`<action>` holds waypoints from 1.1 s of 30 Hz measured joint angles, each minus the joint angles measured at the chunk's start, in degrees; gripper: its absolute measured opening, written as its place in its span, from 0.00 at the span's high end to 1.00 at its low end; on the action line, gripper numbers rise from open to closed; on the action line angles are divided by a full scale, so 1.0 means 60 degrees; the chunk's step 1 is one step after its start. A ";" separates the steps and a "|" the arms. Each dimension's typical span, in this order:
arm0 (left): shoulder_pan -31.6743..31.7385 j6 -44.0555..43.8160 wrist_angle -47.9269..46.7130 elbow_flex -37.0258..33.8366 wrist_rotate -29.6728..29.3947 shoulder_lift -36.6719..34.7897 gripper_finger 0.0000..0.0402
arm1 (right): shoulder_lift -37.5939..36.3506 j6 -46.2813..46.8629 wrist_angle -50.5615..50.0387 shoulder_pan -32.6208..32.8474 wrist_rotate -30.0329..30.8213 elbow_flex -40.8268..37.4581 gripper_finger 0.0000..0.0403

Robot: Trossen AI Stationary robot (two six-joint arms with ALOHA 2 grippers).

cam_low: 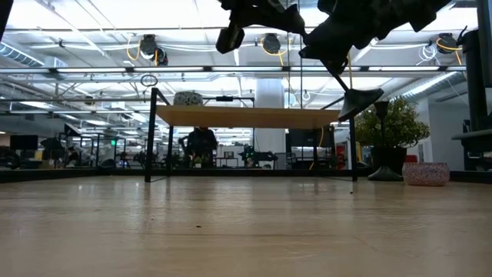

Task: Pick & Place candle stick holders
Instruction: Put the bottom left black candle holder on the shelf

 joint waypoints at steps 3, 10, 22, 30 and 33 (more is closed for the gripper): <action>0.0001 0.0001 0.0042 0.0000 -0.0014 0.0000 0.98 | -0.0014 -0.0001 0.0016 0.0000 -0.0010 0.0000 0.78; 0.0014 -0.0057 0.0037 0.0000 0.0016 0.0000 0.98 | -0.0010 -0.0128 0.0020 0.0005 -0.0108 0.0002 0.95; 0.0066 -0.0119 0.0063 0.0000 -0.0145 0.0000 0.89 | -0.0010 0.0053 0.0025 0.0007 -0.0187 0.0007 0.98; 0.0119 -0.0481 0.0208 0.0000 -0.0630 0.0000 0.63 | -0.0006 0.0066 -0.0127 -0.0017 -0.0143 0.0011 0.98; 0.0174 -0.0512 0.0309 -0.0001 -0.0501 -0.0040 0.55 | -0.0002 0.0014 -0.0260 -0.0094 -0.0180 0.0011 0.98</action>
